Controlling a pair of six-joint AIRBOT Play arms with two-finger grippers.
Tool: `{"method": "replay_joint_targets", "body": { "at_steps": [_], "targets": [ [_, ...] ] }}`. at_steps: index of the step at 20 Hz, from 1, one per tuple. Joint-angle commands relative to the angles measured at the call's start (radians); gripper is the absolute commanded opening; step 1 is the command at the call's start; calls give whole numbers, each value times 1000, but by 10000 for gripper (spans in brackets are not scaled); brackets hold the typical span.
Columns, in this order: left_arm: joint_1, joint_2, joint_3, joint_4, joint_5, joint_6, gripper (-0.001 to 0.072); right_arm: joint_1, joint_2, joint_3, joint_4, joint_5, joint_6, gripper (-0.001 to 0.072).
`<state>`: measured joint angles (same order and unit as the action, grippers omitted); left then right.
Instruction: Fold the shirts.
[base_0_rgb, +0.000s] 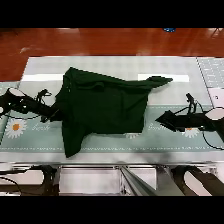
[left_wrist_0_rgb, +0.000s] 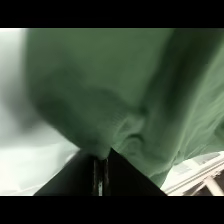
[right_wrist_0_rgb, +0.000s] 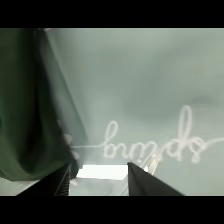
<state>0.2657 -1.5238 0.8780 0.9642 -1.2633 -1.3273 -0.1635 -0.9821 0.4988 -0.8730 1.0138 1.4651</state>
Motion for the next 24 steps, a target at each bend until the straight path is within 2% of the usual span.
{"method": "replay_joint_targets", "body": {
  "at_steps": [1, 9, 11, 13, 15, 16, 18, 20, 24],
  "targets": [
    [-48, -8, 37, -2, 7, 10, 19, 108, -39, -2, 56, -98, 39, 406],
    [-48, -8, 61, -2, -5, 11, 20, 323, -396, 182, 133, -107, 8, 402],
    [-48, -8, 61, -6, -3, 10, 20, 366, -447, 247, 160, -106, -2, 222],
    [-45, -7, 72, -36, -6, 13, 19, 385, -451, 327, 190, -87, -96, 25],
    [-33, 7, 153, -121, -54, 61, 19, 359, -418, 462, 136, -8, -101, 25],
    [-19, 24, 223, -194, -76, 64, 19, 334, -392, 547, 80, 25, -69, 25],
    [12, 73, 395, -366, -68, 64, 19, 277, -329, 757, -43, 84, 4, 24],
    [31, 122, 597, -522, -29, 95, 19, 241, -279, 988, -121, 163, 31, 24],
    [35, 216, 989, -572, 6, 97, 19, 236, -164, 1358, -212, 288, 39, 24]
  ]
}}
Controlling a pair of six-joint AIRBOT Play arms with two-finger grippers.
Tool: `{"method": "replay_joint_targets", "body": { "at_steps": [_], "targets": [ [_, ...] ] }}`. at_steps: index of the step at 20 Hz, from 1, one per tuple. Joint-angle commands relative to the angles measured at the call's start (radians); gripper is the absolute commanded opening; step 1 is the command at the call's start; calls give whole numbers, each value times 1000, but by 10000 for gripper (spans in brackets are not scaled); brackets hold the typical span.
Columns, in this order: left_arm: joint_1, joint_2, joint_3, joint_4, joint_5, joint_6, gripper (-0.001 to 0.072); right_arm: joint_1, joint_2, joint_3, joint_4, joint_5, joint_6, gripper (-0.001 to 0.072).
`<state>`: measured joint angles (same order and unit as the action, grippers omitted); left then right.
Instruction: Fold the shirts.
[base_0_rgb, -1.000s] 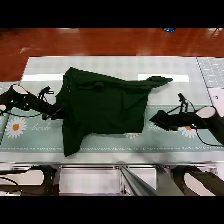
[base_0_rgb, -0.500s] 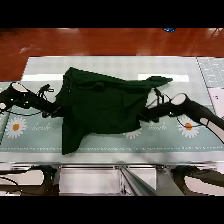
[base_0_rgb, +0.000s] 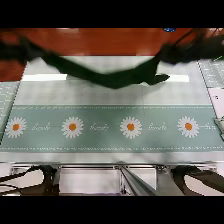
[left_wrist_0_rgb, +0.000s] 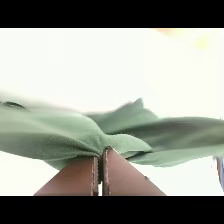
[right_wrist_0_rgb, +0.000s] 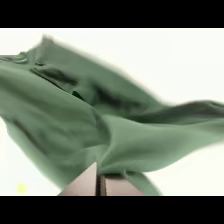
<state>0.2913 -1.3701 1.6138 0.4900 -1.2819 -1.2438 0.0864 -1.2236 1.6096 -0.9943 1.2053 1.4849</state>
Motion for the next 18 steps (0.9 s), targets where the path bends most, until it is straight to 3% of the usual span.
{"method": "replay_joint_targets", "body": {
  "at_steps": [1, 4, 10, 14, 18],
  "targets": [
    [10, 90, 331, -89, 25, 13, 19, -14, 118, 290, -99, 99, 18, 23],
    [21, 195, 473, 10, 26, -35, 19, -14, 258, 351, -187, 151, 19, 24],
    [40, 525, 470, 287, -25, -36, 19, -14, 459, 350, -220, 289, 64, 24],
    [-140, 695, 401, 599, -40, -130, 19, -15, 493, 348, -218, 424, 101, 24],
    [-278, 727, 195, 822, -94, -236, 19, -14, 492, 179, -216, 424, 106, 24]
  ]
}}
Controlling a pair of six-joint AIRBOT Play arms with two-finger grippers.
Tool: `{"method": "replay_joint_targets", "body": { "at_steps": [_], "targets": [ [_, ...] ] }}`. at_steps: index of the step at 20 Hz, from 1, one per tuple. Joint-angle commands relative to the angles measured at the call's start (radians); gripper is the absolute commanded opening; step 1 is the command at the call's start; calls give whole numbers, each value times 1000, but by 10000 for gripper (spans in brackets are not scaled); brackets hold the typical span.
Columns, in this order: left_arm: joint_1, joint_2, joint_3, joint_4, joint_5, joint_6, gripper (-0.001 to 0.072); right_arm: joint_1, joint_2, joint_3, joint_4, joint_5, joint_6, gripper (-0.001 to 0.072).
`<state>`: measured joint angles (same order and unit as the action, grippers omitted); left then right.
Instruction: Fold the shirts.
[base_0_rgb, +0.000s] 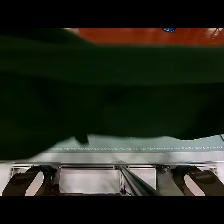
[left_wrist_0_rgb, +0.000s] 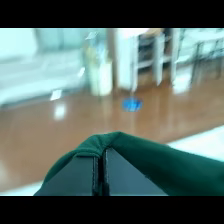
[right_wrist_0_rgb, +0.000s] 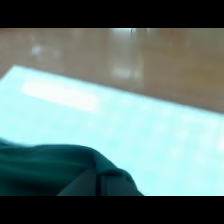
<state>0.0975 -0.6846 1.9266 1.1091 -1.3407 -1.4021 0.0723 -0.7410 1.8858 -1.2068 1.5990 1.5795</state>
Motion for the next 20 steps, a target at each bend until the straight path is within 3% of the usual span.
{"method": "replay_joint_targets", "body": {
  "at_steps": [1, 4, 7, 13, 17, 18, 19, 20],
  "targets": [
    [-84, 30, -201, 214, -31, -89, 19, 0, 10, -175, 1, 3, 9, 24],
    [-85, -61, -444, 188, -5, -88, 19, 0, -6, -475, 42, -190, -45, 24],
    [-86, -248, -620, 117, 181, -74, 20, 0, -140, -667, 148, -352, -103, 24],
    [-88, -740, -551, -22, 496, -48, 20, -1, -629, -592, 192, -617, -145, 24],
    [-87, -956, -457, -109, 443, -56, 26, -19, -934, -419, 269, -657, -16, 28],
    [-86, -978, -444, -108, 425, -73, 132, -34, -976, -392, 309, -641, 5, 107],
    [-81, -989, -436, -107, 400, -77, 460, -56, -1003, -376, 363, -621, 8, 330],
    [-69, -988, -428, -97, 364, -80, 508, -80, -1009, -369, 399, -595, -5, 411]
  ]
}}
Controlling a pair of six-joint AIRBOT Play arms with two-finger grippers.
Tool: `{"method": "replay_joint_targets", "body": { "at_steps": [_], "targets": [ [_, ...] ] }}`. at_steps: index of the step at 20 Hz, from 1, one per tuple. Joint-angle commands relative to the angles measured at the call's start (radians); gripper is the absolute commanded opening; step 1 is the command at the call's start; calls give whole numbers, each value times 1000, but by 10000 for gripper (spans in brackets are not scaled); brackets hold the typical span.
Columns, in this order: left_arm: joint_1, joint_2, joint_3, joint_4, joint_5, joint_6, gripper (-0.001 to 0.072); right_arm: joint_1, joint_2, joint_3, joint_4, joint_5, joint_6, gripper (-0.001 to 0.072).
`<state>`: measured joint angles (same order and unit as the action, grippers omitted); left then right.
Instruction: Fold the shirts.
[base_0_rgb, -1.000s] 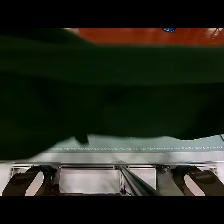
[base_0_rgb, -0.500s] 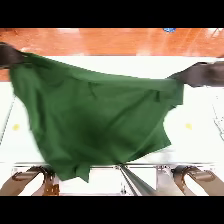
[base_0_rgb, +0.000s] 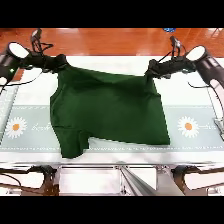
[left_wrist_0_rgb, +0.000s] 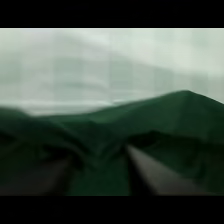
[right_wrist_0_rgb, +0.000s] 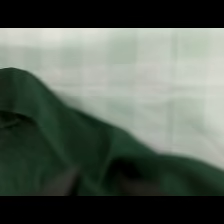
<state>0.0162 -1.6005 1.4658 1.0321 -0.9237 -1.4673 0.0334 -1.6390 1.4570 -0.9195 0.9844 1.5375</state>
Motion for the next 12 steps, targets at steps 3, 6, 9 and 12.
{"method": "replay_joint_targets", "body": {
  "at_steps": [3, 6, 9, 12],
  "targets": [
    [123, -72, 112, 48, -305, -53, 507, -159, -60, 91, 85, 232, -31, 408],
    [291, -52, 92, 26, -546, -6, 507, -256, 62, 64, -281, 430, 95, 408],
    [403, 67, -166, -19, -541, 50, 507, -295, 249, -184, -612, 422, 191, 408],
    [536, 157, -437, -26, -517, 82, 507, -339, 483, -553, -498, 228, 124, 408]
  ]
}}
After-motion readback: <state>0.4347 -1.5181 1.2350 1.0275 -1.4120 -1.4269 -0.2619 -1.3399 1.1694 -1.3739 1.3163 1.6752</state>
